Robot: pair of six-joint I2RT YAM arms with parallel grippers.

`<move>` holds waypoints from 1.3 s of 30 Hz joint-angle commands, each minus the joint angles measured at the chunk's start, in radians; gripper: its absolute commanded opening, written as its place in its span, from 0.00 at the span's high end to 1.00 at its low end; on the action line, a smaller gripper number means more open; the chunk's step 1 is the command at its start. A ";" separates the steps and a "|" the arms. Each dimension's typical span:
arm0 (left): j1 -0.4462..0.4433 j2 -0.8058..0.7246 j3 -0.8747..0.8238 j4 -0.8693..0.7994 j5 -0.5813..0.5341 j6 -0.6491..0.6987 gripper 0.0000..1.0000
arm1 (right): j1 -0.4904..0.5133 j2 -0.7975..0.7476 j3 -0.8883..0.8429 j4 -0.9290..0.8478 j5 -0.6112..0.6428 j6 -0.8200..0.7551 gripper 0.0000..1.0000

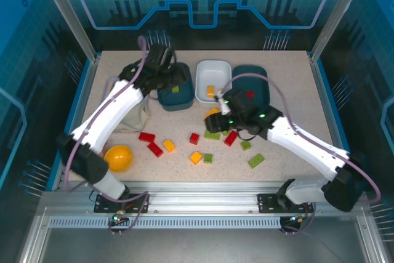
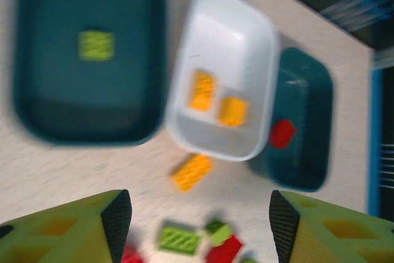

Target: Sort the legos into containers by color

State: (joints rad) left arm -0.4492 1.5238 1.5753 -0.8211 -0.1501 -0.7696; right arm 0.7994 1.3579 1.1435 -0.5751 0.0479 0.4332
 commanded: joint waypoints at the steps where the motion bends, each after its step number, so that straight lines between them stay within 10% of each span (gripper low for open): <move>1: 0.000 -0.154 -0.200 -0.164 -0.171 -0.073 0.34 | 0.112 0.150 0.092 0.072 -0.058 -0.107 0.30; 12: -0.002 -0.674 -0.430 -0.536 -0.363 -0.215 0.30 | 0.255 0.774 0.662 -0.048 -0.046 -0.174 0.22; 28: -0.001 -0.783 -0.351 -0.701 -0.408 -0.173 0.29 | 0.270 1.226 1.175 -0.211 0.023 -0.232 0.13; 39: -0.002 -0.780 -0.358 -0.662 -0.391 -0.159 0.29 | 0.270 1.321 1.299 -0.306 0.086 -0.209 0.56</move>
State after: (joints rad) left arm -0.4480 0.7486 1.2037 -1.4868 -0.5274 -0.9504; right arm 1.0534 2.6469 2.4264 -0.8181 0.1143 0.2180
